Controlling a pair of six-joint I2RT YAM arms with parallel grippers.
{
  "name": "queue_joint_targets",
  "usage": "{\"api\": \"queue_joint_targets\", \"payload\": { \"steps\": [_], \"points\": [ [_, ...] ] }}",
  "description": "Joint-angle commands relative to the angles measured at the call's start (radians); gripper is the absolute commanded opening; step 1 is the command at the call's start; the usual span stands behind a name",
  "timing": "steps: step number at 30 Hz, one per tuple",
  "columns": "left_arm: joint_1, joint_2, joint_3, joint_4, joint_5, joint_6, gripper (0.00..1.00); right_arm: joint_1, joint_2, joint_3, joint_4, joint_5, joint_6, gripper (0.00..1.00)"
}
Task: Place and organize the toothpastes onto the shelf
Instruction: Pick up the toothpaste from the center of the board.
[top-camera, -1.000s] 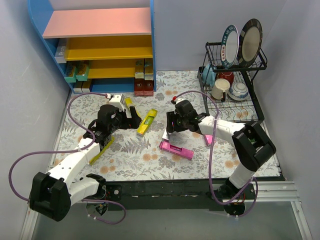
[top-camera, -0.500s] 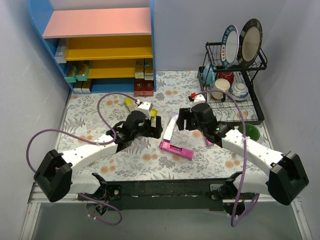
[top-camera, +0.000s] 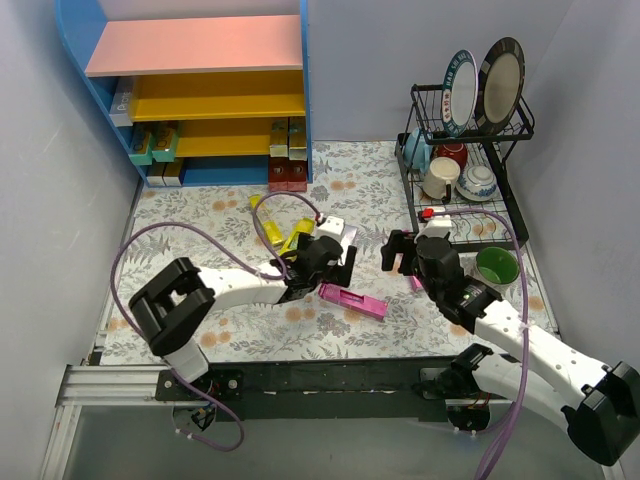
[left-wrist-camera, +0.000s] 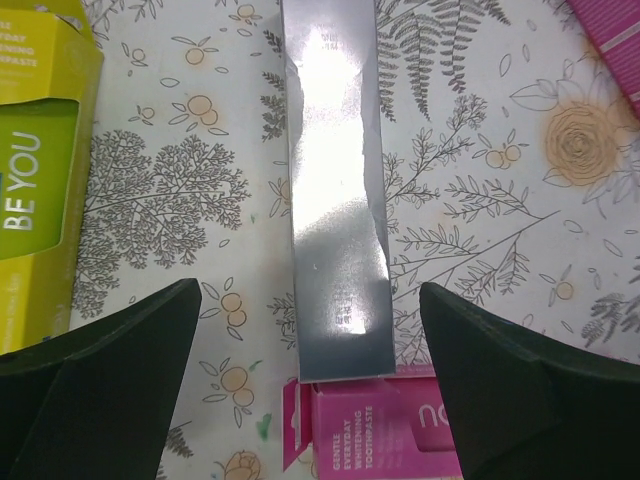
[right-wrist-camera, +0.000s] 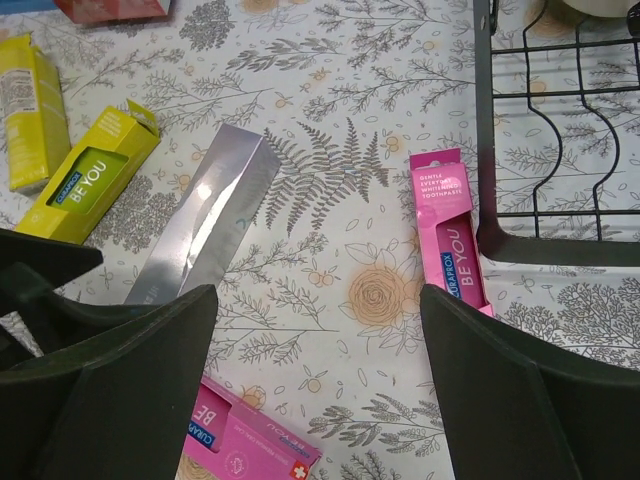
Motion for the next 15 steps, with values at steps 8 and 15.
{"api": "queue_joint_targets", "payload": {
  "steps": [8, 15],
  "points": [
    [-0.035, 0.172, 0.096, 0.031, -0.107, -0.006, 0.71, 0.000, -0.059, -0.044, 0.050, 0.026, 0.022, 0.91],
    [-0.035, 0.114, 0.110, -0.011, -0.107, -0.037, 0.43, -0.006, -0.051, -0.036, 0.059, -0.060, -0.001, 0.91]
  ]
}}
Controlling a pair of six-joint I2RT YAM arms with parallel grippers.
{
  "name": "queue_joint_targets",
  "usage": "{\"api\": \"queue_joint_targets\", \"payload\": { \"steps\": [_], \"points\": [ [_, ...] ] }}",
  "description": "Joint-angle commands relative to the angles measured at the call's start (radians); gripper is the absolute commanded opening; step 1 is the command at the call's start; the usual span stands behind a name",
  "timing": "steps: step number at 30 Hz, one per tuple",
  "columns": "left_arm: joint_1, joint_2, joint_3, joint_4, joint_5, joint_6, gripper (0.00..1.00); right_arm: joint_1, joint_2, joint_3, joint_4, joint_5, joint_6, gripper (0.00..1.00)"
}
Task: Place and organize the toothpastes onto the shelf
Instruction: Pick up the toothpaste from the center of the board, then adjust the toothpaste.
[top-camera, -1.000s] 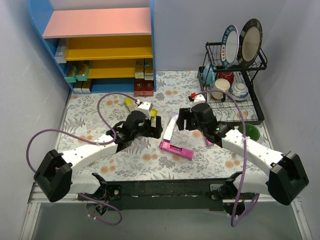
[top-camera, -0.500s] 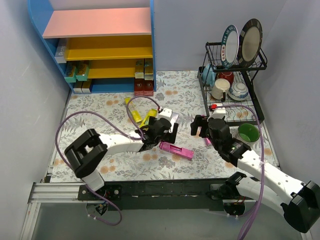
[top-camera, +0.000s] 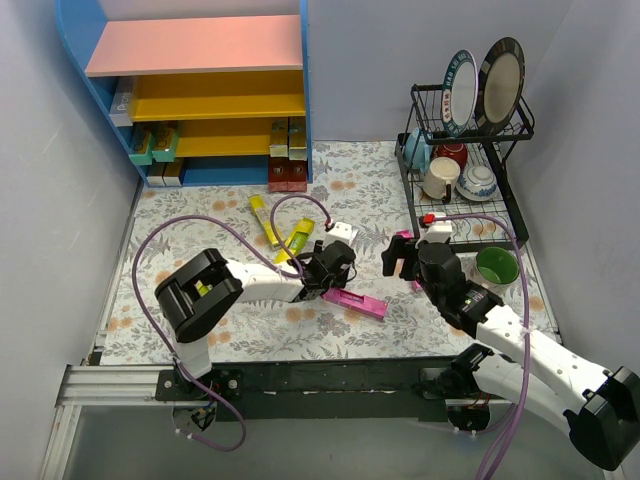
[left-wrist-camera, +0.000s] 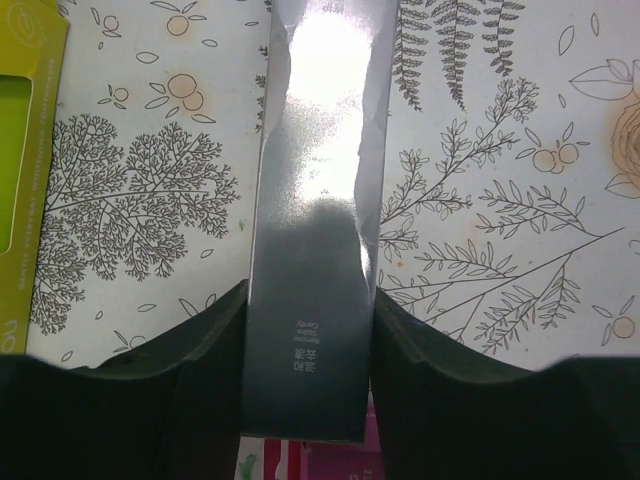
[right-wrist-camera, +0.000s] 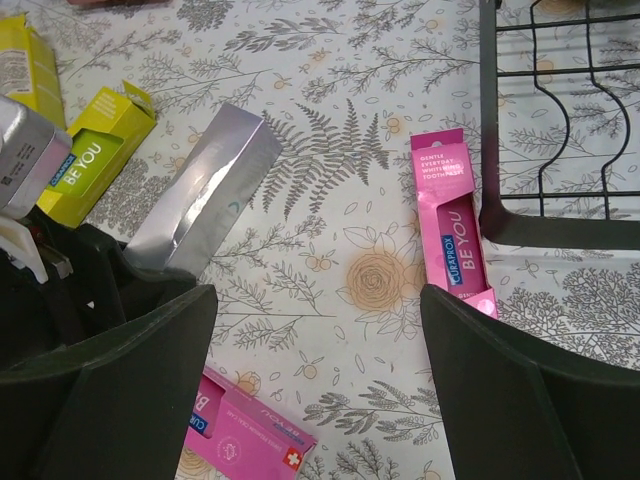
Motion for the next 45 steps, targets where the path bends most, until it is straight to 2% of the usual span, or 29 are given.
{"api": "queue_joint_targets", "payload": {
  "steps": [1, 7, 10, 11, 14, 20, 22, 26, 35, 42, 45],
  "points": [
    [-0.005, -0.089, 0.034, -0.016, -0.026, -0.019, 0.38, -0.010, -0.001, 0.021, 0.057, -0.078, -0.010, 0.91],
    [0.032, -0.233, 0.014, -0.041, 0.080, -0.065, 0.35, -0.079, 0.039, 0.062, 0.098, -0.289, -0.014, 0.92],
    [0.058, -0.314, -0.018, -0.027, 0.135, -0.092, 0.36, -0.157, 0.062, 0.075, 0.142, -0.475, 0.018, 0.92],
    [0.072, -0.339, -0.029, -0.027, 0.186, -0.101, 0.36, -0.206, 0.074, 0.073, 0.161, -0.579, 0.036, 0.93],
    [0.106, -0.425, -0.087, 0.030, 0.297, -0.150, 0.36, -0.295, 0.102, 0.064, 0.271, -0.764, 0.119, 0.93],
    [0.213, -0.567, -0.212, 0.177, 0.546, -0.313, 0.36, -0.363, 0.197, 0.055, 0.570, -1.025, 0.278, 0.94],
    [0.227, -0.592, -0.259, 0.247, 0.621, -0.362, 0.36, -0.366, 0.231, 0.059, 0.648, -1.061, 0.357, 0.94],
    [0.233, -0.644, -0.299, 0.330, 0.686, -0.419, 0.36, -0.368, 0.307, 0.055, 0.854, -1.104, 0.481, 0.93],
    [0.233, -0.686, -0.368, 0.496, 0.773, -0.485, 0.37, -0.368, 0.409, 0.058, 1.037, -1.124, 0.647, 0.91],
    [0.233, -0.644, -0.382, 0.593, 0.847, -0.543, 0.38, -0.368, 0.447, 0.093, 1.147, -1.155, 0.705, 0.90],
    [0.233, -0.632, -0.370, 0.602, 0.861, -0.551, 0.38, -0.366, 0.461, 0.090, 1.195, -1.162, 0.734, 0.86]
  ]
}}
